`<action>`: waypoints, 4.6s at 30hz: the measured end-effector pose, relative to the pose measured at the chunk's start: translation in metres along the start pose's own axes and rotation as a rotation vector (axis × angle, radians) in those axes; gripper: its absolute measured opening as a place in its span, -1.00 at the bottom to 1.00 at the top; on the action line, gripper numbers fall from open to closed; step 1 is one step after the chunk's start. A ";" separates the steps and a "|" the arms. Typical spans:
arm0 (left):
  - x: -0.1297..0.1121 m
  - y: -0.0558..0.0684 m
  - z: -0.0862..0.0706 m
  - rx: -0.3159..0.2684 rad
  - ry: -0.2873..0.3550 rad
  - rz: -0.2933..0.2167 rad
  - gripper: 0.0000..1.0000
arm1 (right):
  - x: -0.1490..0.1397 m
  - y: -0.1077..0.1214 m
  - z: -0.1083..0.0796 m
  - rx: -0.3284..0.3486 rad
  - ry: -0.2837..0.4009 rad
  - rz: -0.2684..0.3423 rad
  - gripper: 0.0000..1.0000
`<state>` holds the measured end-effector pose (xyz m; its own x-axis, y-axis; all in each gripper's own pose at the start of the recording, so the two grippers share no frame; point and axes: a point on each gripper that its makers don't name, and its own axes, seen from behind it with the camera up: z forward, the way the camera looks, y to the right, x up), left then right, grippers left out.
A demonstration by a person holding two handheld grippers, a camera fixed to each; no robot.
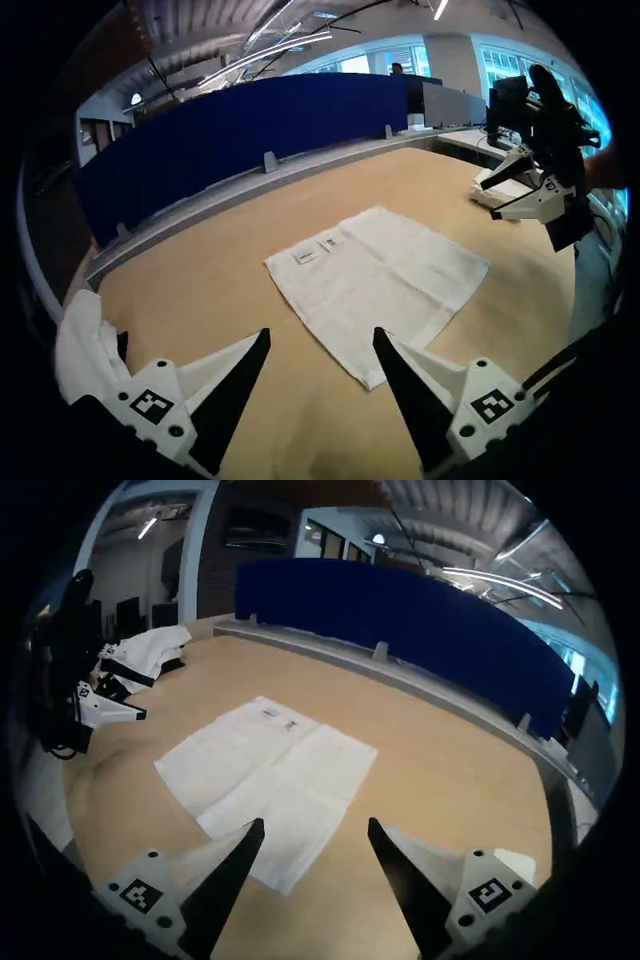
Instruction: Fold towel
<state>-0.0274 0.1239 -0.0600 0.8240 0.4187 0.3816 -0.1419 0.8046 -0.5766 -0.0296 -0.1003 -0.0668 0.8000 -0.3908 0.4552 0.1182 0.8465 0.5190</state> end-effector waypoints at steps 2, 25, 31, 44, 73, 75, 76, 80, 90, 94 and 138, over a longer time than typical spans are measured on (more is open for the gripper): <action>-0.007 0.003 0.004 -0.009 -0.016 0.004 0.91 | -0.006 -0.002 0.004 0.005 -0.010 0.001 1.00; -0.066 0.046 0.031 -0.157 -0.179 0.037 0.91 | -0.084 -0.023 0.022 0.073 -0.177 -0.007 1.00; -0.073 0.052 0.036 -0.182 -0.216 0.020 0.91 | -0.093 -0.027 0.023 0.095 -0.195 -0.001 0.97; -0.081 0.062 0.040 -0.207 -0.257 0.004 0.77 | -0.101 -0.029 0.028 0.106 -0.207 0.009 0.77; -0.084 0.061 0.040 -0.205 -0.302 -0.001 0.05 | -0.107 -0.035 0.027 0.141 -0.234 0.069 -0.52; -0.084 0.061 0.040 -0.205 -0.304 0.001 -0.07 | -0.107 -0.034 0.027 0.140 -0.237 0.079 -0.57; -0.084 0.060 0.040 -0.202 -0.304 0.002 -0.17 | -0.107 -0.034 0.026 0.142 -0.239 0.081 -0.58; -0.083 0.057 0.040 -0.193 -0.307 0.001 -0.54 | -0.107 -0.035 0.026 0.145 -0.243 0.083 -0.62; -0.083 0.055 0.043 -0.166 -0.301 0.012 -0.81 | -0.104 -0.040 0.026 0.163 -0.248 0.076 -0.70; -0.081 0.057 0.041 -0.172 -0.300 -0.002 -0.82 | -0.103 -0.040 0.025 0.167 -0.246 0.070 -0.70; -0.050 0.096 -0.048 -0.181 -0.298 -0.136 -0.82 | -0.062 -0.056 -0.068 0.158 -0.205 0.074 -0.71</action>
<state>-0.0557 0.1602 -0.1690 0.6288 0.4389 0.6419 0.0790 0.7851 -0.6142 -0.0458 -0.0987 -0.1738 0.6652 -0.4091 0.6246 -0.0418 0.8148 0.5782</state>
